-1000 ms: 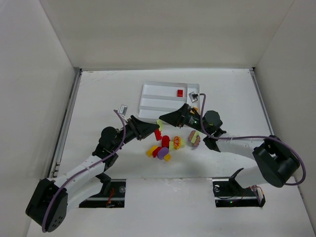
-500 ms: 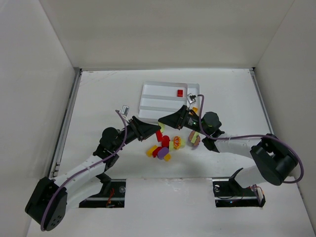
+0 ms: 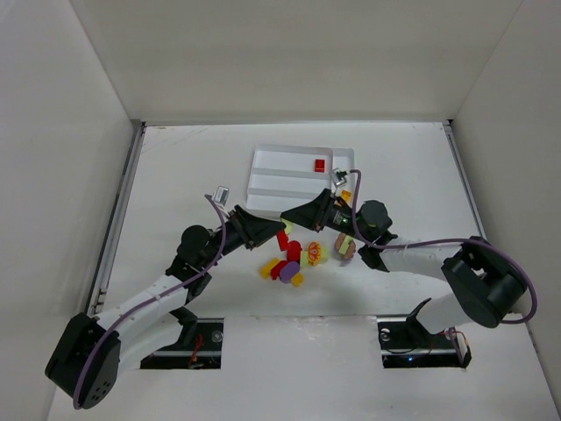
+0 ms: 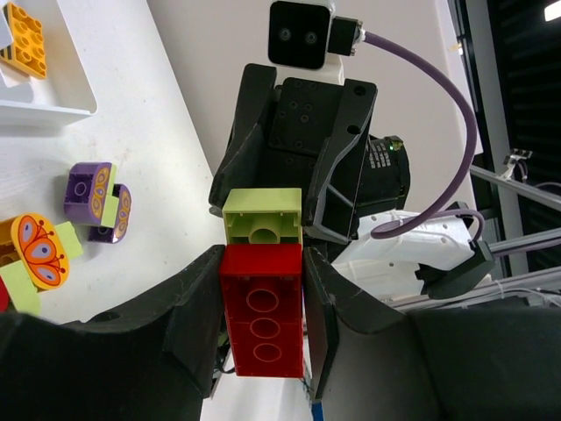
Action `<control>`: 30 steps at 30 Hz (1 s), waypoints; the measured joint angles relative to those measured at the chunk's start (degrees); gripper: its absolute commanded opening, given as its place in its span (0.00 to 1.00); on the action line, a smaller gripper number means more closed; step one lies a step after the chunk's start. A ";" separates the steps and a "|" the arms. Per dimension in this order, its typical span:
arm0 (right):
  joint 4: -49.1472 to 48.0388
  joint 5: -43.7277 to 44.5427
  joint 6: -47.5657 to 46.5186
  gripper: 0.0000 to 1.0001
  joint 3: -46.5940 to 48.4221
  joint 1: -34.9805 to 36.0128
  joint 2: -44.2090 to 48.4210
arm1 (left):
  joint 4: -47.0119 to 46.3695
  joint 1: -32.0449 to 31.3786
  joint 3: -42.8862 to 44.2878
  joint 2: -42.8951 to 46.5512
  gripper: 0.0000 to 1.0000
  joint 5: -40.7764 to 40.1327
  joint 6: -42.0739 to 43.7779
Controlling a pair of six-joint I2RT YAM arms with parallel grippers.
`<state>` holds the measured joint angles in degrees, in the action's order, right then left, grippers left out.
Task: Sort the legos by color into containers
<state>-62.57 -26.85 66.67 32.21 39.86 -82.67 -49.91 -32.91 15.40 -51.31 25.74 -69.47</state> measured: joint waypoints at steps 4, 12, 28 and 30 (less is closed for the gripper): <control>-0.48 0.07 0.37 0.39 -0.44 -0.02 0.00 | 0.00 0.00 0.07 -0.37 0.22 0.07 0.00; -0.61 0.33 0.44 0.39 -0.44 -0.11 0.00 | -0.02 0.00 0.09 -0.37 0.48 -0.28 0.37; -0.98 1.36 3.26 0.39 -0.44 -2.71 -0.33 | 0.55 -0.04 0.11 -0.37 0.39 -1.79 1.73; -0.98 1.49 3.45 0.39 -0.44 -2.75 -0.70 | 0.48 -0.13 0.11 -0.46 0.37 -1.81 1.92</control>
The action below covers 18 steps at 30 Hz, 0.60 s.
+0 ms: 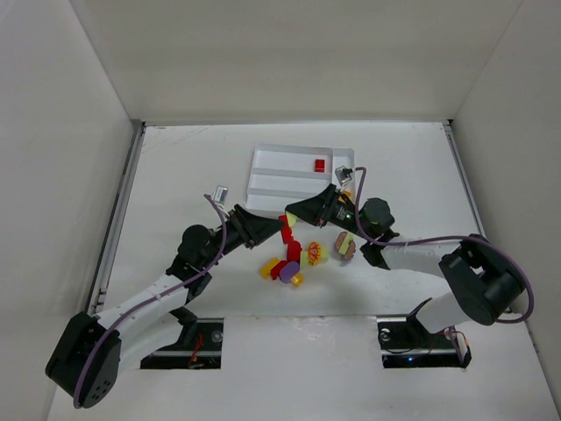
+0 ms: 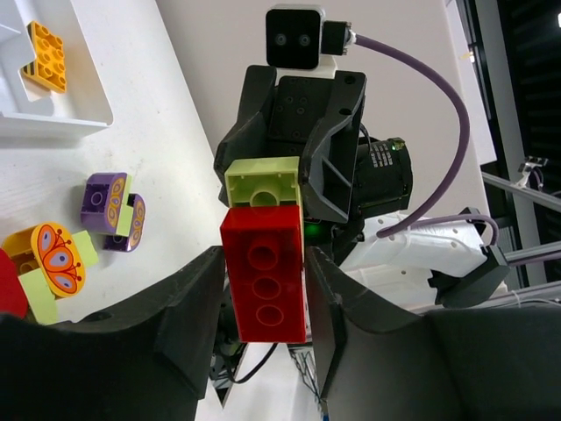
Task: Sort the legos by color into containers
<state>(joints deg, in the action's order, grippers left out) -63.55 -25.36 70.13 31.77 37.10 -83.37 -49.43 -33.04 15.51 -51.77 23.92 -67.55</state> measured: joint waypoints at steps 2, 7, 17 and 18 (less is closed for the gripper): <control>-0.07 0.07 0.20 0.39 0.00 0.00 -0.50 | 0.00 -0.15 0.02 -0.42 0.38 -0.17 0.20; -0.07 0.09 0.22 0.39 -0.02 0.00 -1.49 | 0.02 -1.01 0.04 -1.88 0.32 -0.57 0.48; -1.49 0.11 0.63 0.39 -0.92 -0.46 -1.51 | 0.24 -1.42 0.04 -1.51 0.12 -1.46 0.66; -1.73 -0.15 0.81 0.39 -1.11 -0.70 -1.51 | 0.63 -1.42 0.04 -0.98 0.12 -1.70 0.72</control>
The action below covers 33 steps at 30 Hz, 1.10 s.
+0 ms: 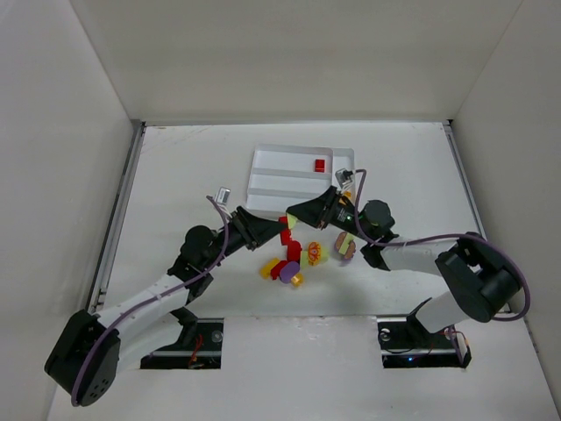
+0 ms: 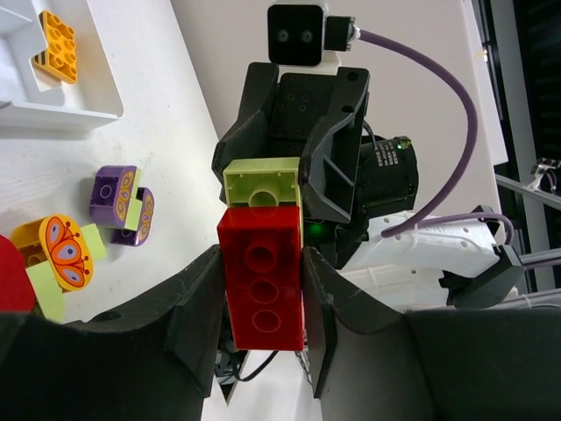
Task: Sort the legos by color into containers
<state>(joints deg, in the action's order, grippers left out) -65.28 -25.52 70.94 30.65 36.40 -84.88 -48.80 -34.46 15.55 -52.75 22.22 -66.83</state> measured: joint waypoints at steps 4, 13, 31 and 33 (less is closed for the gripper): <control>-1.97 -1.55 0.92 0.39 -1.16 -1.05 0.13 | 2.08 0.66 -0.74 3.54 0.11 -0.39 0.57; -1.16 -1.33 0.74 0.39 -2.54 -7.72 0.17 | 3.41 5.38 -1.64 10.51 0.12 -0.02 0.59; 38.16 22.56 -26.03 0.39 23.91 -5.40 -11.47 | 7.21 8.31 -1.11 2.62 0.13 -1.62 5.01; 43.54 26.51 -29.62 0.39 29.16 -5.33 -14.75 | 7.41 8.70 -1.05 2.49 0.13 -2.12 5.40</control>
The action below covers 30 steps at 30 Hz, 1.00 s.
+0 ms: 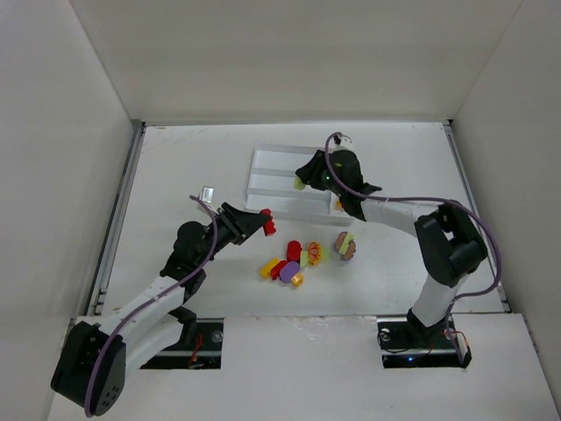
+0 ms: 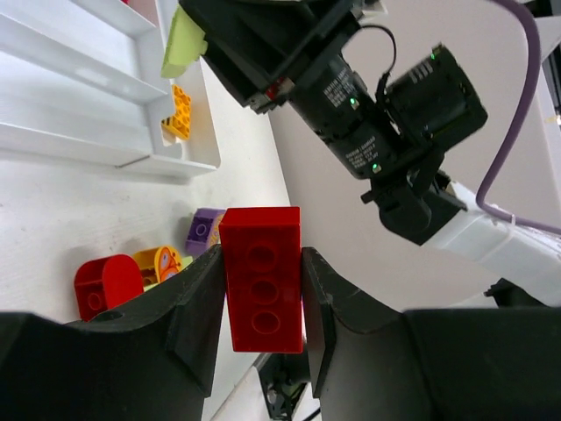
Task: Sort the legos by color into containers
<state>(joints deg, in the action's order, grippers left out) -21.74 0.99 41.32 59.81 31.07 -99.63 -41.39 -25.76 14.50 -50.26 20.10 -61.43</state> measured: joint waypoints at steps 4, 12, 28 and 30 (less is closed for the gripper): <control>9.20 7.19 -6.82 0.39 7.72 -0.20 -4.90 | 0.22 0.02 0.00 -0.39 0.13 -0.61 0.81; 22.16 16.24 -16.76 0.39 18.05 -1.01 -11.89 | 0.02 -0.28 0.00 -3.30 0.14 -0.85 1.86; 29.03 24.06 -25.99 0.48 23.19 -0.87 -16.37 | -1.33 -0.48 0.00 -4.50 0.14 -0.87 2.47; 28.98 24.04 -26.03 0.49 23.08 -0.68 -16.33 | -1.36 -0.48 0.00 -4.50 0.14 -0.90 2.47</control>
<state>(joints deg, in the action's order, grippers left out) 7.25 25.04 15.29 82.89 30.39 -115.96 -42.74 -26.24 14.50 -54.76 19.20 -58.96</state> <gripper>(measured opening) 0.484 0.334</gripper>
